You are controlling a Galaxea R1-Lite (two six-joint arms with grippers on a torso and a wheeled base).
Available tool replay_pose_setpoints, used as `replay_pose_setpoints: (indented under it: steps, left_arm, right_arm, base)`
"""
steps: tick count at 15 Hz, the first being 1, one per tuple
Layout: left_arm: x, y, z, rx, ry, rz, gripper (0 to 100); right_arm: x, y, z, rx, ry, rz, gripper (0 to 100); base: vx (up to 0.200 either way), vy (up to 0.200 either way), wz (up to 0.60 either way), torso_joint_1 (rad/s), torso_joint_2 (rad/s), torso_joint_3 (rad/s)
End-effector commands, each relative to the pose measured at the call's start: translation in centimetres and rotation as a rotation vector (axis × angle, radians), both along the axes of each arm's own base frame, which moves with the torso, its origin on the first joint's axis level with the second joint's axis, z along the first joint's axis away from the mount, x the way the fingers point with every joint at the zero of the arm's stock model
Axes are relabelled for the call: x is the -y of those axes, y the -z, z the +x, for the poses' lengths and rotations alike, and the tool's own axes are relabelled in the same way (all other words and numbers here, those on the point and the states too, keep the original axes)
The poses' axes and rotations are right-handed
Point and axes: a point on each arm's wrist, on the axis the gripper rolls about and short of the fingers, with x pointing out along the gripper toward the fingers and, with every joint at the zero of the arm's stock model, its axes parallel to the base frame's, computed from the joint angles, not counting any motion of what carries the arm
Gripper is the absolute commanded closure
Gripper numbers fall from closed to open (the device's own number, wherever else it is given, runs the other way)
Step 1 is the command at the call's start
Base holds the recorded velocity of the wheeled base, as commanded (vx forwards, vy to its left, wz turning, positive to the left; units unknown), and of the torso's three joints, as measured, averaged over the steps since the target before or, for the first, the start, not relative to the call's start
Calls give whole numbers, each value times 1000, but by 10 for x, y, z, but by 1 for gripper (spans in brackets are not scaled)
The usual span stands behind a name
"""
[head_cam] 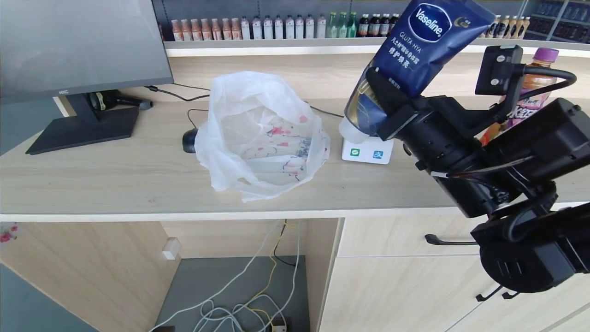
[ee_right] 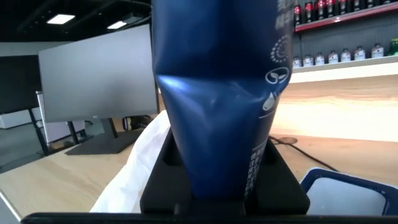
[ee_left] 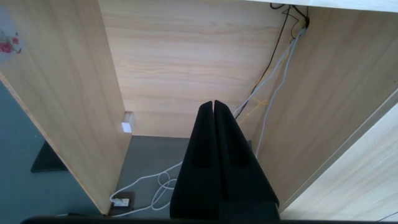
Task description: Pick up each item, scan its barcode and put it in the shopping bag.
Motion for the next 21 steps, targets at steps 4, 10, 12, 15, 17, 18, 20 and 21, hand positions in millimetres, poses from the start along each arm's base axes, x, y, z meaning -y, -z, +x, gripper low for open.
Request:
replay_pose_setpoints:
  steps: [4,10,12,15,17,18,20,21]
  left_arm:
    - [0,0,0,0,0,0,100]
    - [0,0,0,0,0,0,100]
    - [0,0,0,0,0,0,100]
    - [0,0,0,0,0,0,100]
    - [0,0,0,0,0,0,100]
    - [0,0,0,0,0,0,100]
    - [0,0,0,0,0,0,100]
    - [0,0,0,0,0,0,100]
  right_arm:
    - [19,13,49,-20,-26,-30,100]
    - [8,-9,73,-105,-71,5,100]
    - [5,-17,80,-130,-85,24,100]
    - [3,-18,87,-200,-104,45,100]
    - [1,-13,91,-218,-113,54,100]
    - [1,-9,95,-240,-121,70,100]
    - [0,-5,100,-298,-108,173,100]
    - [0,-7,105,-303,-90,228,100]
  base:
    - [0,0,0,0,0,0]
    - [0,0,0,0,0,0]
    - [0,0,0,0,0,0]
    - [0,0,0,0,0,0]
    - [0,0,0,0,0,0]
    - [0,0,0,0,0,0]
    - [0,0,0,0,0,0]
    - [0,0,0,0,0,0]
